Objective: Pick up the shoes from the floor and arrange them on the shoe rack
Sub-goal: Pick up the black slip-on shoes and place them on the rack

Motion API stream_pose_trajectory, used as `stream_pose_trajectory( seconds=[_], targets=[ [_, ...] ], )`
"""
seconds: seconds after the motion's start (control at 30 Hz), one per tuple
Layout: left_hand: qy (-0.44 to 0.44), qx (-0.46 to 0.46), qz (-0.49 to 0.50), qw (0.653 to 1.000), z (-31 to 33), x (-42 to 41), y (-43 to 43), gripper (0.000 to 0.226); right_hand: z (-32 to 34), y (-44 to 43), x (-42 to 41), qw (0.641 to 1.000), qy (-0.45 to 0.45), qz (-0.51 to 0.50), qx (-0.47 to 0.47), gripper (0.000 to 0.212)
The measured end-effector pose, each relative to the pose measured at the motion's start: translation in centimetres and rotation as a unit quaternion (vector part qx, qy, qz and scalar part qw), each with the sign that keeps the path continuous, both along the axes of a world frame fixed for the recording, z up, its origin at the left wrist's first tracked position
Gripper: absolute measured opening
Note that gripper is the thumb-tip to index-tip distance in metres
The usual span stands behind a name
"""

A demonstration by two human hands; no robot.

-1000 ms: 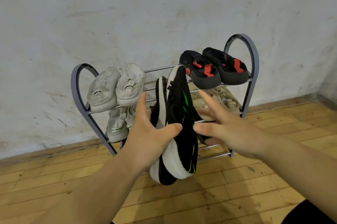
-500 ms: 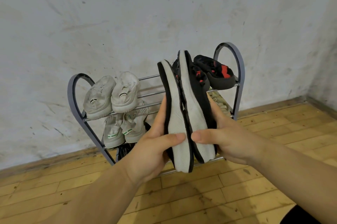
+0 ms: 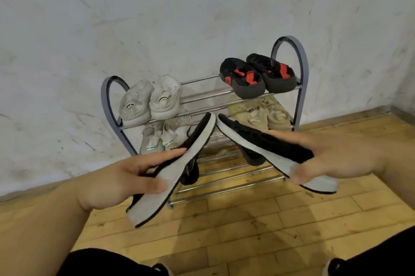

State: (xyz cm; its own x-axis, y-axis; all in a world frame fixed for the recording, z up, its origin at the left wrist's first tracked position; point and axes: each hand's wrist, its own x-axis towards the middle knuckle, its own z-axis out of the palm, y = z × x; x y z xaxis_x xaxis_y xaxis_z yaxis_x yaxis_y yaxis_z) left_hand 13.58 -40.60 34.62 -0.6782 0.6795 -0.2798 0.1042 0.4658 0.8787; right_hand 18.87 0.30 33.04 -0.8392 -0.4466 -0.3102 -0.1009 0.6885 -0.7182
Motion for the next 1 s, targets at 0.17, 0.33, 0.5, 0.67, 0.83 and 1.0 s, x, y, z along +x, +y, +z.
stream_pose_trajectory(
  seconds=[0.17, 0.33, 0.5, 0.67, 0.83, 1.0],
  targets=[
    [-0.081, -0.247, -0.114, 0.959, -3.7, -0.5, -0.7, 0.056, -3.3, -2.9, -0.5, 0.976, -0.145, 0.043, 0.159, 0.093],
    [-0.072, -0.374, -0.186, 0.906, -8.9, -2.6, 0.3, 0.064, -10.9, -7.7, -2.3, 0.961, -0.199, 0.038, 0.186, 0.095],
    [-0.065, -0.4, -0.192, 0.894, -15.3, -6.3, -1.4, 0.069, -20.2, -11.1, -4.8, 0.959, -0.143, 0.008, 0.243, 0.097],
    [0.017, -0.356, -0.143, 0.923, -25.3, -9.1, -2.9, 0.069, -29.5, -14.5, -8.2, 0.975, -0.117, -0.084, 0.172, 0.091],
    [0.107, -0.321, -0.026, 0.941, -35.5, -11.5, -2.1, 0.067, -36.1, -17.2, -13.1, 0.977, -0.065, -0.146, 0.138, 0.09],
    [0.139, -0.277, 0.13, 0.942, -41.5, -15.5, 1.2, 0.049, -40.7, -18.0, -19.2, 0.967, -0.024, -0.169, 0.189, 0.096]
  ],
)
